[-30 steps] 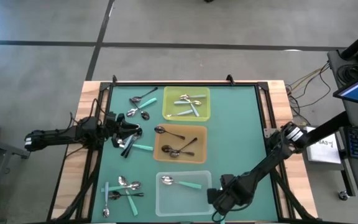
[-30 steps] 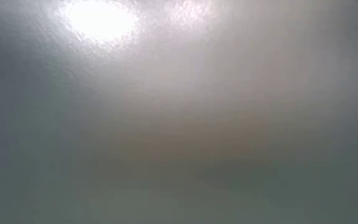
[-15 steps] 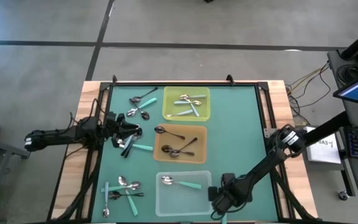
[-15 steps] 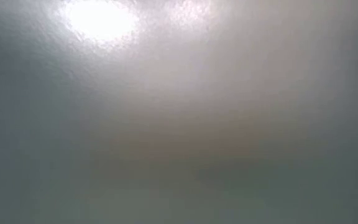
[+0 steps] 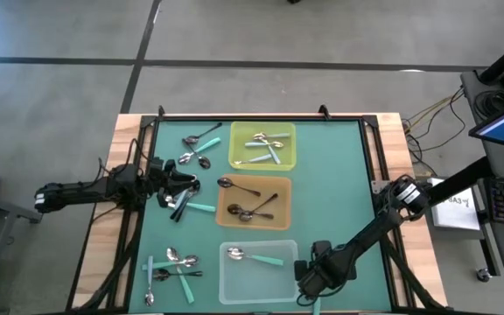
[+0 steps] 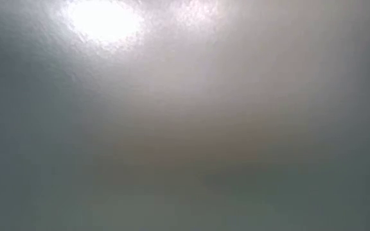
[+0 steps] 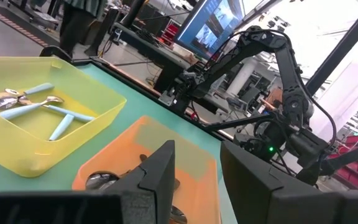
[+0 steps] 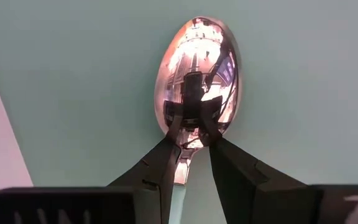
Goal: Sort silverware by color (type)
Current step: Put the green spoon into the transparent bin
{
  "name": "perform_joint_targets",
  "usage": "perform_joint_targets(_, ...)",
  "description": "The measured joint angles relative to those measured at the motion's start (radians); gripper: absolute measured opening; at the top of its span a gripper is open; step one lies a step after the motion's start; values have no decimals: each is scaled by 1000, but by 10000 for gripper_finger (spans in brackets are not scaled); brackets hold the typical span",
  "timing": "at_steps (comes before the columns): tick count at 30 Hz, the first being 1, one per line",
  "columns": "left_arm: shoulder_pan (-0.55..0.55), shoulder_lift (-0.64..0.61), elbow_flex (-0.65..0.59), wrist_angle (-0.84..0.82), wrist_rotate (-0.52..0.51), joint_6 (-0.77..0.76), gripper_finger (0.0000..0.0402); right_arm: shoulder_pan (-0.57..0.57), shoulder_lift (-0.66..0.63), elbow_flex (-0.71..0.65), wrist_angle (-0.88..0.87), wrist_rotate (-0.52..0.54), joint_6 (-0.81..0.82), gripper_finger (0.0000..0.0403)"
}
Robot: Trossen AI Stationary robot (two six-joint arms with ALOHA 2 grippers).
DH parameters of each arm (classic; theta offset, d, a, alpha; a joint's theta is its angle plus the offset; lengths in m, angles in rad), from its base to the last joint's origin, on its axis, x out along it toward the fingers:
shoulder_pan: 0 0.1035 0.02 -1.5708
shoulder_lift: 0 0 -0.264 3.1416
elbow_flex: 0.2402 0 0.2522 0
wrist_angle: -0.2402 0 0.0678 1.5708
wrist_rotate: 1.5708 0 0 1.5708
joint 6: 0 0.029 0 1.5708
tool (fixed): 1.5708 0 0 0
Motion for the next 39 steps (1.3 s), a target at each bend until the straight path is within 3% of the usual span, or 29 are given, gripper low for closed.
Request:
perform_joint_targets(4, 0, 0, 0, 0, 0, 0, 111, 0, 0, 0, 16, 5, -19, 24)
perform_joint_targets(13, 0, 0, 0, 0, 0, 0, 111, 0, -19, 43, -58, 40, -60, 13)
perform_joint_targets(17, 0, 0, 0, 0, 0, 0, 111, 0, -97, 107, -206, 150, -66, 12)
perform_joint_targets(20, 0, 0, 0, 0, 0, 0, 111, 0, -152, 156, -304, 343, -121, 12)
perform_joint_targets(24, 0, 0, 0, 0, 0, 0, 111, -18, -202, 213, -240, 653, -403, 12)
perform_joint_targets(28, 0, 0, 0, -1, 0, 0, 111, -63, -202, 224, 8, 798, -860, 12)
perform_joint_targets(31, 0, 0, 0, 0, 0, 0, 111, -100, -187, 223, 256, 815, -1249, 12)
perform_joint_targets(34, 0, 0, 0, 0, 0, 0, 111, -127, -165, 223, 435, 786, -1536, 12)
perform_joint_targets(39, 0, -1, 0, -1, 0, 0, 111, -156, -144, 222, 472, 657, -1664, 13)
